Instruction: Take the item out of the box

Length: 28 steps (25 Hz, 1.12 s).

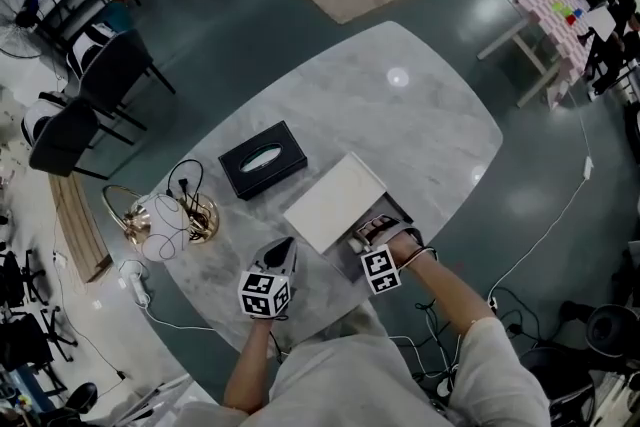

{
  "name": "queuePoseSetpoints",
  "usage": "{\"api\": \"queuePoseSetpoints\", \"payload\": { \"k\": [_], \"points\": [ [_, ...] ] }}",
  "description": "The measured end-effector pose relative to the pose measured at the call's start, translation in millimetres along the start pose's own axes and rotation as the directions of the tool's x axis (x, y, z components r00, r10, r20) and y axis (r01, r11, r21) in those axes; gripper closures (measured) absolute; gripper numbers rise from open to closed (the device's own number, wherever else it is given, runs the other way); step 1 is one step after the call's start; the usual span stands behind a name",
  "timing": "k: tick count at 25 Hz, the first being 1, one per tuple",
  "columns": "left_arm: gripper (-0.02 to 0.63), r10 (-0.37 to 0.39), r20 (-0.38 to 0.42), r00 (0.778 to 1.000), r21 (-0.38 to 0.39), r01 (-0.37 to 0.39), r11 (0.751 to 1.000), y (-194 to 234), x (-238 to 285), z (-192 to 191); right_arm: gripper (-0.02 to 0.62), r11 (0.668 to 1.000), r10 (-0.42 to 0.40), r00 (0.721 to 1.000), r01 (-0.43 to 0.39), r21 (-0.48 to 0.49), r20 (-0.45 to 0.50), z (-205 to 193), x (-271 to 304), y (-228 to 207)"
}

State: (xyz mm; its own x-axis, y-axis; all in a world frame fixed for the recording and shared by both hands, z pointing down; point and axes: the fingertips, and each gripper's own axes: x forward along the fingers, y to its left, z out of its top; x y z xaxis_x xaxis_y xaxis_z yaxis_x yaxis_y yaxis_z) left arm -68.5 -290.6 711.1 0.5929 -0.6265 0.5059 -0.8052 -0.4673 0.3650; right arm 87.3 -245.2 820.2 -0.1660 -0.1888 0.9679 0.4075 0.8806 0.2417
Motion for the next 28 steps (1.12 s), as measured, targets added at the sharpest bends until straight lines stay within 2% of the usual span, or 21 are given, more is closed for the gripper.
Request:
{"api": "queuePoseSetpoints", "payload": {
  "k": [14,22,28],
  "points": [
    [0.589,-0.033,0.012,0.999,0.041,0.033,0.999,-13.0,-0.7,5.7,0.416,0.998,-0.057,0.998,0.058,0.039,-0.024,-2.2,-13.6,-0.6],
    [0.589,-0.064,0.014,0.998,0.071,0.063,0.995,-28.6,-1.6,9.5,0.416,0.984,-0.133,0.991,0.136,0.118,-0.035,-4.2,-36.8,-4.6],
    [0.589,-0.084,0.024,0.996,0.093,0.081,0.992,-38.6,-5.1,15.3,0.416,0.953,-0.193,0.981,0.194,0.232,-0.025,-0.8,-55.2,-15.2]
  ]
}}
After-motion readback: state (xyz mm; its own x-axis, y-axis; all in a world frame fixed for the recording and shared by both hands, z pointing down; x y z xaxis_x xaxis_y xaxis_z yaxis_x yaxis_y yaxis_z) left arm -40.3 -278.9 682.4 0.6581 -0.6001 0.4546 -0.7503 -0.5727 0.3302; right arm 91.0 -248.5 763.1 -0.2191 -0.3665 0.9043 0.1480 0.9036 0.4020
